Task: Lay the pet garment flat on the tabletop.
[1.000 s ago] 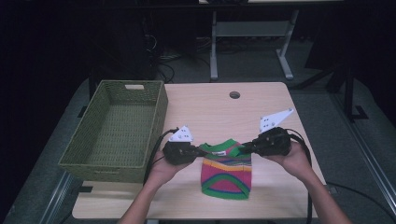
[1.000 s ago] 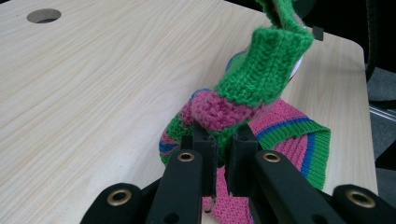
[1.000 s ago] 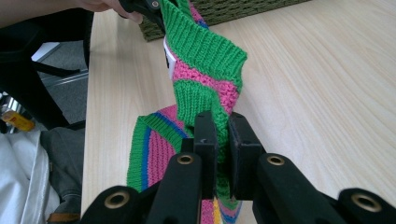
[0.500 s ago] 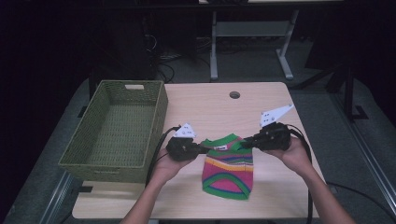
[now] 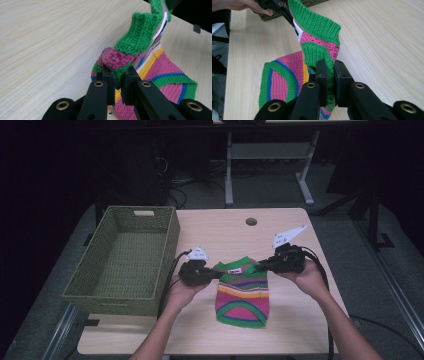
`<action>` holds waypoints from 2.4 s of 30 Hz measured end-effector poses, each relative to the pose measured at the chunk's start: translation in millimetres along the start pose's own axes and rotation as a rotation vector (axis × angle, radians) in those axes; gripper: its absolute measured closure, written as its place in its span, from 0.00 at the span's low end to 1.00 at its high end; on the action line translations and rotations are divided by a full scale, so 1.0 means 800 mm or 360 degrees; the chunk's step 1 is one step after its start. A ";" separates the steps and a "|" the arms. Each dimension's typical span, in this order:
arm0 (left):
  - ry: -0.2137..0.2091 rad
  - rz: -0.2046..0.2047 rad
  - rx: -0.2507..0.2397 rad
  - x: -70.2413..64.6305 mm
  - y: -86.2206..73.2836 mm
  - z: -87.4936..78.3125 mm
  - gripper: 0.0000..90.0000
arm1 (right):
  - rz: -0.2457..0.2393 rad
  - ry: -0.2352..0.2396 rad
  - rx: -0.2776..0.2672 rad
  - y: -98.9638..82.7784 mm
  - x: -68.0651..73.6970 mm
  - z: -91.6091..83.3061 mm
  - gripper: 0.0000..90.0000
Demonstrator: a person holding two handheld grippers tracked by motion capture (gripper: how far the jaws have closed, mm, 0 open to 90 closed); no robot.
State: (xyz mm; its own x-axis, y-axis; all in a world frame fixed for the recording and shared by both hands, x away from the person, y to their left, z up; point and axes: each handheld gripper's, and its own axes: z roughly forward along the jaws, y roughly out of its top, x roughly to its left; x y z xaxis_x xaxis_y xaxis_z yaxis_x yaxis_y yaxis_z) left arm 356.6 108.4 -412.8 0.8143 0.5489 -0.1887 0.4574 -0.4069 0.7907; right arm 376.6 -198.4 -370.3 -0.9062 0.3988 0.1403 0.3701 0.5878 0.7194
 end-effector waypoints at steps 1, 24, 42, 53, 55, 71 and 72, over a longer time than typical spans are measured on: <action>0.0003 -0.0012 0.0000 0.001 0.000 0.001 0.93 | 0.0008 -0.0003 -0.0002 -0.001 -0.003 0.001 0.92; 0.0188 -0.0268 -0.0069 0.028 -0.003 0.031 0.62 | 0.0421 -0.0218 0.0011 -0.045 -0.081 0.021 0.62; 0.0022 -0.0108 0.0064 -0.001 -0.031 0.029 0.86 | 0.0263 -0.0092 0.0218 -0.061 -0.023 0.033 0.93; 0.0009 0.0048 0.0258 -0.021 -0.035 0.050 1.00 | 0.0270 -0.0059 0.0292 -0.073 -0.012 0.050 1.00; 0.0008 0.0052 0.0294 -0.022 -0.037 0.055 1.00 | 0.0268 -0.0058 0.0321 -0.073 -0.012 0.056 1.00; 0.0008 0.0024 0.0322 -0.018 -0.037 0.058 1.00 | 0.0293 -0.0128 0.0342 -0.069 -0.026 0.077 1.00; 0.0008 0.0036 0.0336 -0.017 -0.037 0.057 1.00 | 0.0297 -0.0126 0.0340 -0.069 -0.026 0.077 1.00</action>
State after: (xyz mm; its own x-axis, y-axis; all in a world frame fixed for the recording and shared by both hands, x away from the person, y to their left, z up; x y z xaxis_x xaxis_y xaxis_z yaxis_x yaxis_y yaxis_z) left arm 348.3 79.2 -460.0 0.8236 0.5414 -0.1688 0.5041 -0.5627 0.6552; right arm 387.8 -195.9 -454.8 -0.8029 0.5626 0.1972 0.5710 0.6306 0.5257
